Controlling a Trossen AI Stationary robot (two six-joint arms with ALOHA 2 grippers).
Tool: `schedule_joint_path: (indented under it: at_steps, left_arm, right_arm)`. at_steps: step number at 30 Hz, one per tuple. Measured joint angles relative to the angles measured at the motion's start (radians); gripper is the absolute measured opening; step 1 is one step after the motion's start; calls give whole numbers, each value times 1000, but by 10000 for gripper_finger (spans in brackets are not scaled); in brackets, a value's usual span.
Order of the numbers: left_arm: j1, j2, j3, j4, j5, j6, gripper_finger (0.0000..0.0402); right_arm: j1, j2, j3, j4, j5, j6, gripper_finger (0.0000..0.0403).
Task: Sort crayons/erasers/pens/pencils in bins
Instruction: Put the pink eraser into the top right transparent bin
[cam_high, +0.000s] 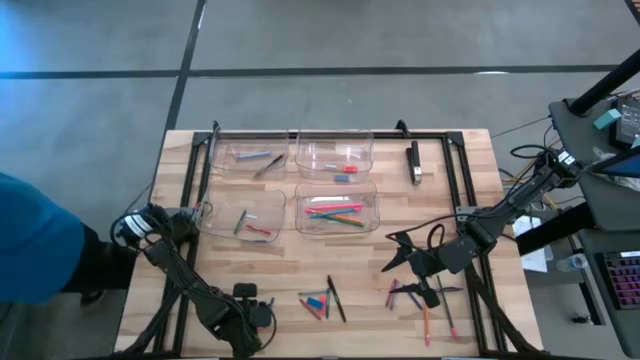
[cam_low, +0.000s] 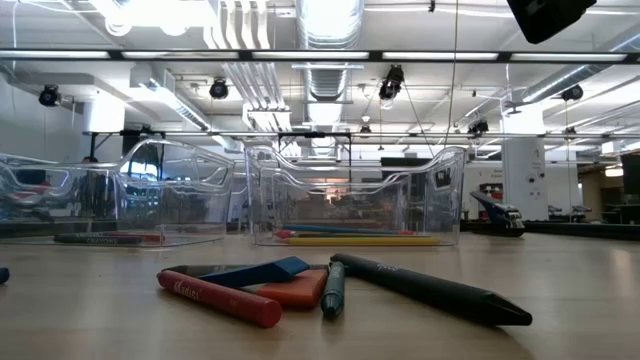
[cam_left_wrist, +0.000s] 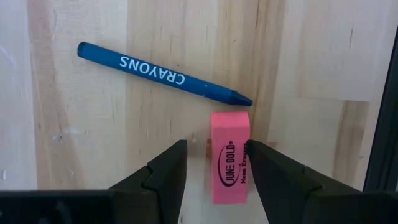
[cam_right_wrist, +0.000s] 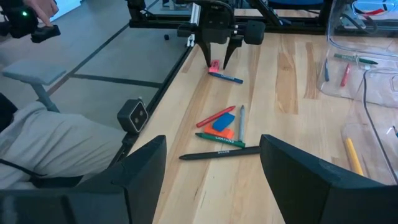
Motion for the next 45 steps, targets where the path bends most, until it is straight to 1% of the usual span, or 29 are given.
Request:
schedule_joint_path:
  at_steps: [7,10,15,18,23,30,45]
  left_arm:
    - [1,-6,6,-6,8,1,160]
    - [10,-32,21,-14,37,21,160]
    - [13,-87,28,-14,-23,24,160]
    - [14,-84,25,-23,-42,24,160]
    - [13,-55,24,-6,-48,23,160]
    - [12,-18,24,71,11,21,160]
    - [4,-15,10,72,18,-4,160]
  right_arm:
    - [0,0,-3,0,0,0,247]
    - [0,0,-3,0,0,0,247]
    - [0,0,-3,0,0,17,247]
    - [0,0,-6,0,1,30,247]
    - [0,0,-13,0,0,45,247]
    - [0,0,-14,0,0,45,247]
    - [0,0,-14,0,16,45,247]
